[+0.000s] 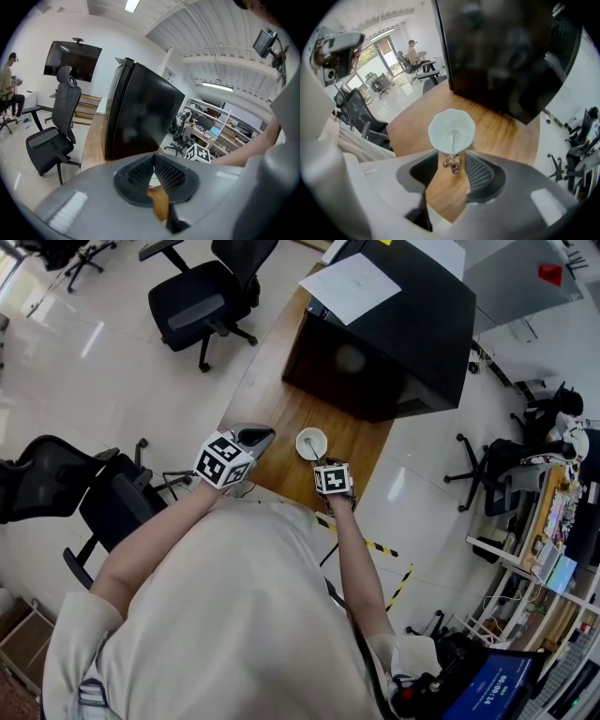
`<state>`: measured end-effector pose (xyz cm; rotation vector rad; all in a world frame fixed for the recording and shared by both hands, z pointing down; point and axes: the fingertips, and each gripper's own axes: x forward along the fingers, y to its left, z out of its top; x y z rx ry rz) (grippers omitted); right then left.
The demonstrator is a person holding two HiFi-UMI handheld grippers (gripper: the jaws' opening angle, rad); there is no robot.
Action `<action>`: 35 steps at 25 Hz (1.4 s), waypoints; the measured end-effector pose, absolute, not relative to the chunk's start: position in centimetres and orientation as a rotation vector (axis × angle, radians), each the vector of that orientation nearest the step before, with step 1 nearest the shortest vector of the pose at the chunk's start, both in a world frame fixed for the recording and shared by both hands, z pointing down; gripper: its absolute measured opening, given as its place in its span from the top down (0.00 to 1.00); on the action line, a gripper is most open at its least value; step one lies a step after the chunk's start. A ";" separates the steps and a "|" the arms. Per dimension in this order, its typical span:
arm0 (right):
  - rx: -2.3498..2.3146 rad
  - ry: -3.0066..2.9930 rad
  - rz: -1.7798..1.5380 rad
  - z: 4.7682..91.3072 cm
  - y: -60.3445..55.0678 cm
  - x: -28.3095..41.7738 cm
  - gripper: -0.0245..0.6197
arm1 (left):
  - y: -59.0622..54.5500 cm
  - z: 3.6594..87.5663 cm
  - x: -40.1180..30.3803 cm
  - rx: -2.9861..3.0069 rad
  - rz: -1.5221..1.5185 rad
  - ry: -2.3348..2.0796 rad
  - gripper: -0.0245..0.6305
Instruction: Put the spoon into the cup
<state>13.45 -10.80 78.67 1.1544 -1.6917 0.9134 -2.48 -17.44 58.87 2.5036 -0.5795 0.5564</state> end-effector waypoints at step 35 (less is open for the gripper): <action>1.915 -1.911 0.740 59.5 -3.1 14.6 0.68 | -11.2 57.3 -3.3 2.597 0.487 -0.484 0.96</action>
